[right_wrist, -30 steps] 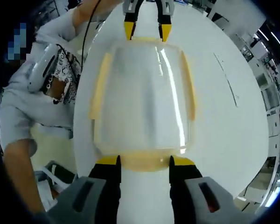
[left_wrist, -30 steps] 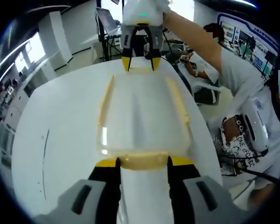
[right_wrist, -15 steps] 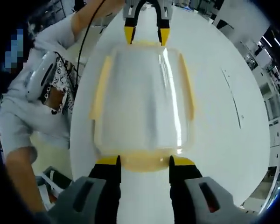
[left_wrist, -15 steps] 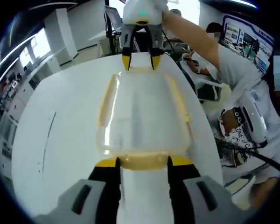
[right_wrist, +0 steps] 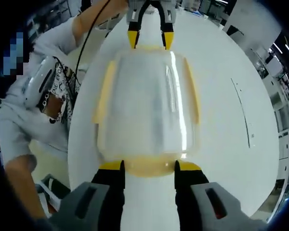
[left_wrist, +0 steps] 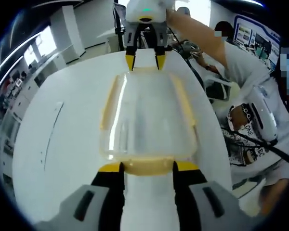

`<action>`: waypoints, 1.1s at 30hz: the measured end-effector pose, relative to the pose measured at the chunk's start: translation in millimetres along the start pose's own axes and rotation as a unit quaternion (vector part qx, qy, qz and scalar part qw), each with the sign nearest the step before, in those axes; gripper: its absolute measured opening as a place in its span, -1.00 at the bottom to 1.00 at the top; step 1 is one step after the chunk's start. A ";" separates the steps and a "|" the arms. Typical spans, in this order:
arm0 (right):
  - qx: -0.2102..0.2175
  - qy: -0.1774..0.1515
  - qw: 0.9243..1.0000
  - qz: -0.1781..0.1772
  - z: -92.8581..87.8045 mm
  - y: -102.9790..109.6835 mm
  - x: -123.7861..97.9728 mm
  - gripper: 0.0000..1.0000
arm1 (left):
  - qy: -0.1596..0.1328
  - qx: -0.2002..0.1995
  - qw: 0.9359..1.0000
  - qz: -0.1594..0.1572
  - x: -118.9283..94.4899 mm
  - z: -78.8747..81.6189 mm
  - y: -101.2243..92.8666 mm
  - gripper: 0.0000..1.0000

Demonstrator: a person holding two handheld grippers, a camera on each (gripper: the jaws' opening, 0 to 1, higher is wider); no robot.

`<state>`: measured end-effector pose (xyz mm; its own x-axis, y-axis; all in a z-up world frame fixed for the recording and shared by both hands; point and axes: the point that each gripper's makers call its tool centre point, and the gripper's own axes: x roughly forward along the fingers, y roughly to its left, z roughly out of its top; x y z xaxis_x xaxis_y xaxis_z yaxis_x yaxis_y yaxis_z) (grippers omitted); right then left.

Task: Snap each plastic latch of the storage box into its locked position after aligning the lid with the box until every specified latch is closed and the lid sits flush.

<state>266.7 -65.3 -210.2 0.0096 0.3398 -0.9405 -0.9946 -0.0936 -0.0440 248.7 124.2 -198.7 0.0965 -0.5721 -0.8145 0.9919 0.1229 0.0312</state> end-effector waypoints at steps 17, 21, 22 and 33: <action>-0.026 -0.025 0.999 -0.008 46.5 -3.8 10.7 -0.22 | -0.013 -0.020 1.000 0.017 -34.1 -34.8 -5.1 -0.23; -0.027 -0.033 0.999 -0.006 55.3 -6.1 14.7 -0.22 | -0.007 -0.023 1.000 0.017 -35.5 -45.3 -2.9 -0.23; -0.027 -0.033 0.999 -0.007 56.0 -6.9 15.9 -0.22 | -0.007 -0.024 1.000 0.017 -35.3 -46.7 -1.7 -0.23; -0.013 -0.023 1.000 -0.005 54.9 -13.0 24.7 -0.22 | 0.017 -0.015 1.000 0.015 -25.1 -56.4 14.6 -0.23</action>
<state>274.2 -4.3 -214.4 0.0151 0.3835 -0.9234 -0.9915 -0.1136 -0.0633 256.1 186.0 -210.4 0.1222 -0.5404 -0.8325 0.9858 0.1631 0.0388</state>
